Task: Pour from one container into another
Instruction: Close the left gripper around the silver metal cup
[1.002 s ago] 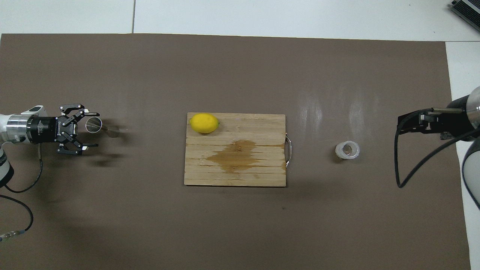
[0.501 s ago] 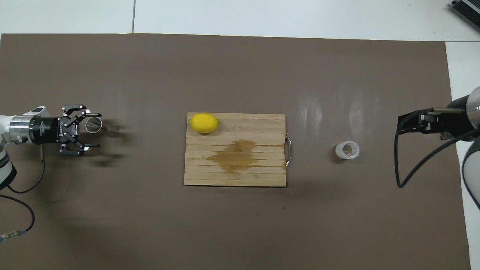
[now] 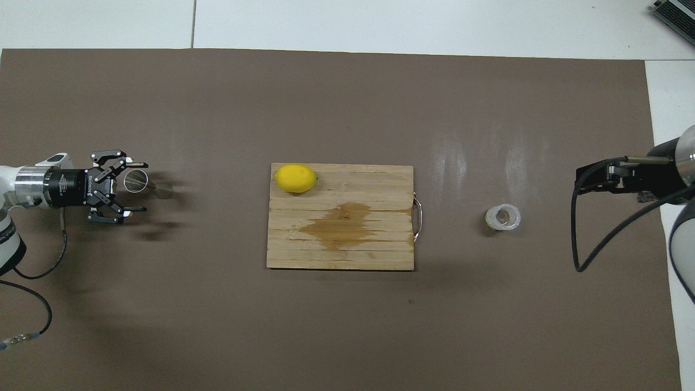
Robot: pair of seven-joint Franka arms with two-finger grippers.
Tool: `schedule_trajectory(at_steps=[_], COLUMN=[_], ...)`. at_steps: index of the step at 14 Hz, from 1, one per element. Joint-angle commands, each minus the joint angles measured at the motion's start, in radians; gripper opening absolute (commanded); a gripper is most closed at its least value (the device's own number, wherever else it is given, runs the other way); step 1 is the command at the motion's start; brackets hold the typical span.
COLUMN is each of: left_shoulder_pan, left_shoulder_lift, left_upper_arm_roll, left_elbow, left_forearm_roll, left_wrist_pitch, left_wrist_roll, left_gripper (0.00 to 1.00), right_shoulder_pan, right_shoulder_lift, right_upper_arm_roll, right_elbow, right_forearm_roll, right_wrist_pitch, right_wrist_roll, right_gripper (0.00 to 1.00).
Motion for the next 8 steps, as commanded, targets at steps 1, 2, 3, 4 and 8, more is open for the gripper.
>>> schedule_trajectory(at_steps=[1, 2, 3, 4, 8], left_shoulder_pan=[-0.008, -0.007, -0.005, -0.004, 0.0], left_shoulder_lift=[0.001, 0.001, 0.001, 0.001, 0.004], left_upper_arm_roll=[0.014, 0.014, 0.014, 0.014, 0.014], left_elbow=[-0.014, -0.014, -0.016, -0.016, -0.018], left_forearm_roll=[-0.021, -0.021, -0.021, -0.021, -0.021], left_wrist_pitch=[-0.009, -0.009, -0.009, -0.009, -0.011], left_wrist_roll=[0.016, 0.019, 0.022, 0.023, 0.021], left_gripper=[0.96, 0.93, 0.92, 0.88, 0.72], right_shoulder_pan=[-0.013, -0.013, -0.013, -0.013, -0.013], right_shoulder_lift=[-0.018, -0.016, -0.016, -0.016, -0.016], right_upper_arm_roll=[0.007, 0.007, 0.007, 0.007, 0.007], right_elbow=[-0.017, -0.017, -0.017, -0.017, -0.017], right_forearm_roll=[-0.003, -0.003, -0.003, -0.003, -0.003], right_wrist_pitch=[-0.004, -0.004, -0.002, -0.004, -0.002], right_wrist_roll=[-0.026, -0.026, -0.026, -0.026, -0.026], right_gripper=[1.0, 1.0, 1.0, 1.0, 1.0])
